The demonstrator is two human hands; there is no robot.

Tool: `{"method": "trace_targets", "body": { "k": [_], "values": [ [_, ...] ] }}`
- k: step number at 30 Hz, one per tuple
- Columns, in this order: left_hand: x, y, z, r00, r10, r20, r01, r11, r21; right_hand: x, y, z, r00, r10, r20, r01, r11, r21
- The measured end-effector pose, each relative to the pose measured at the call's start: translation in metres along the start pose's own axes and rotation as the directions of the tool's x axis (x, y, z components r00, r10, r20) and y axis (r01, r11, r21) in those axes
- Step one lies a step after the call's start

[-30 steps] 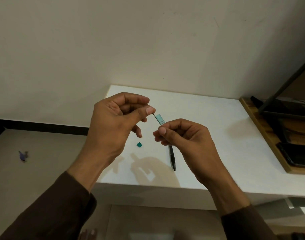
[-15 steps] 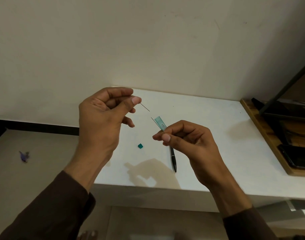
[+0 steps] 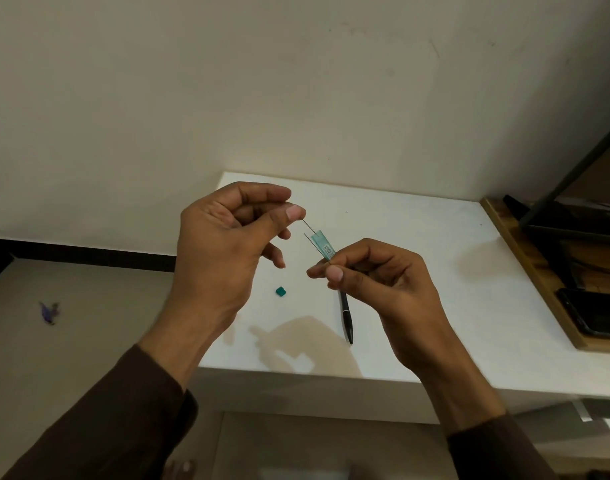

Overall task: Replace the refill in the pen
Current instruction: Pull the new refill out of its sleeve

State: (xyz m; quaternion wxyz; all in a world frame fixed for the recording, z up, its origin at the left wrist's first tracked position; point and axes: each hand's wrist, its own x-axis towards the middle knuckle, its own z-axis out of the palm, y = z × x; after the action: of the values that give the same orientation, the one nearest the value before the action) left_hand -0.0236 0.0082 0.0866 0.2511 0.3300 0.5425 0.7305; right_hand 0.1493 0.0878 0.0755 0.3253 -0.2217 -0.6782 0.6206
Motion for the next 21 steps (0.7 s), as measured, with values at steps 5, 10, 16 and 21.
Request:
{"method": "trace_targets", "body": {
  "k": [5, 10, 16, 21],
  "values": [
    [-0.0017, -0.0034, 0.0014, 1.0, -0.006, 0.027, 0.005, 0.999, 0.044, -0.0001, -0.0011, 0.0005, 1.0, -0.013, -0.003, 0.013, 1.0, -0.009],
    [-0.0031, -0.0052, 0.0021, 0.997, -0.004, 0.072, -0.001, 0.997, 0.072, -0.0002, -0.0007, 0.0011, 1.0, -0.018, -0.007, 0.018, 1.0, -0.02],
    [-0.0027, -0.0043, -0.0012, 0.991, 0.022, 0.134, -0.034, 0.995, 0.09, -0.0006, 0.0006, 0.0007, 1.0, -0.023, -0.018, 0.022, 0.999, -0.05],
    [-0.0013, -0.0055, -0.0046, 0.99, 0.044, 0.135, -0.058, 0.993, 0.104, -0.0002, 0.0022, 0.0011, 1.0, -0.023, -0.021, 0.021, 0.998, -0.062]
  ]
}}
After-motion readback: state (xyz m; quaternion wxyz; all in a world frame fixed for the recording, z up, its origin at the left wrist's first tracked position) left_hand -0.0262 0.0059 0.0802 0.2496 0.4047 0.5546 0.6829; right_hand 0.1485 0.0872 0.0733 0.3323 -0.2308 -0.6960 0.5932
